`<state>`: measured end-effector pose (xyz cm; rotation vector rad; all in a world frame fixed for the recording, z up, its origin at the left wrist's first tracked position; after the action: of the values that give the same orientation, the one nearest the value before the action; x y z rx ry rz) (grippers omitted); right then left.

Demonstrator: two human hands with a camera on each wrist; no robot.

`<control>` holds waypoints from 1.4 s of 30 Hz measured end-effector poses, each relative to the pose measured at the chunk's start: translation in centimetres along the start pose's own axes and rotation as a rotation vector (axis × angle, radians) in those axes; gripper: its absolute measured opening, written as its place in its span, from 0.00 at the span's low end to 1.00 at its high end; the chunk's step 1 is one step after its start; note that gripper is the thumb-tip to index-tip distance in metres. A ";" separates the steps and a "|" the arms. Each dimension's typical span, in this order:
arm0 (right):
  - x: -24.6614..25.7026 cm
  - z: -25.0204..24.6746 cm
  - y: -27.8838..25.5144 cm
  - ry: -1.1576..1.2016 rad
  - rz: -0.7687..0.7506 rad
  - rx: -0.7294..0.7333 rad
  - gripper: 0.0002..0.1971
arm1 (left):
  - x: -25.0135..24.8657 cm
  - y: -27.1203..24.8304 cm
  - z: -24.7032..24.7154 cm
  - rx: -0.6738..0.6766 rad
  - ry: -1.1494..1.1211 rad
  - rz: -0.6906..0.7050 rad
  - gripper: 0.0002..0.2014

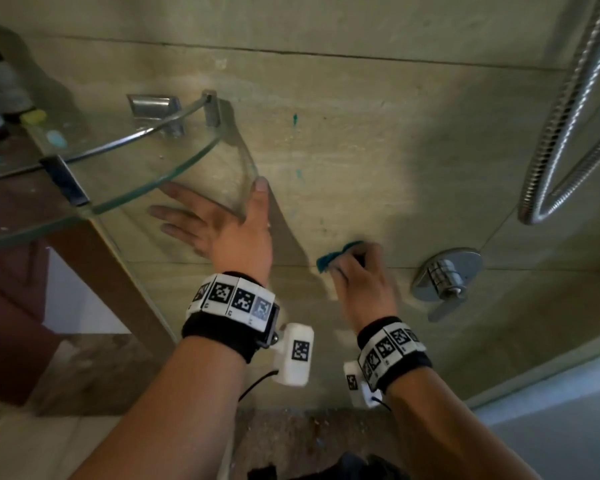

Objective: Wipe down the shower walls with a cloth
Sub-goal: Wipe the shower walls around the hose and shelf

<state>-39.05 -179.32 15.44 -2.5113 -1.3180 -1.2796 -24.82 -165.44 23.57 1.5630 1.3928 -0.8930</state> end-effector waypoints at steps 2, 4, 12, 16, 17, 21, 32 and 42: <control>-0.5 0.0 -0.3 0.070 0.030 0.004 0.08 | 0.1 0.0 0.2 0.002 -0.008 0.004 0.63; 0.0 -0.8 -0.3 0.160 -0.023 -0.088 0.04 | 0.1 -0.1 0.2 -0.001 -0.001 0.003 0.63; 2.3 -9.0 2.4 0.625 0.050 -0.625 0.11 | 0.2 0.1 0.3 0.002 0.012 0.008 0.64; 2.0 -7.5 2.0 0.695 0.113 -0.633 0.13 | 0.4 0.0 0.4 -0.008 0.019 0.012 0.63; 1.9 -6.3 1.6 0.676 0.139 -0.590 0.12 | 0.4 0.0 0.5 -0.010 0.022 0.015 0.63; 0.5 -1.7 -0.2 0.568 0.222 -0.351 0.09 | 0.5 0.0 0.8 -0.020 0.043 0.020 0.64; -3.3 -7.4 0.7 1.108 0.449 -0.876 0.06 | 0.2 0.0 0.5 0.021 0.061 0.006 0.64; 0.4 -3.8 -1.5 0.888 0.277 -0.409 0.21 | 0.6 -0.3 0.4 0.059 0.069 0.040 0.64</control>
<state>-42.50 -179.49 17.77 -1.7529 -0.5239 -2.3292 -24.99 -165.55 22.83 1.6749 1.3896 -0.8695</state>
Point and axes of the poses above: each hand's wrist, its own y-axis towards the middle knuckle, its own z-axis out of the palm, x = y × z, the point moved 3 cm from there along y, towards the middle knuckle, and after that the axes turned 14 degrees about y, right-handed, at the moved point
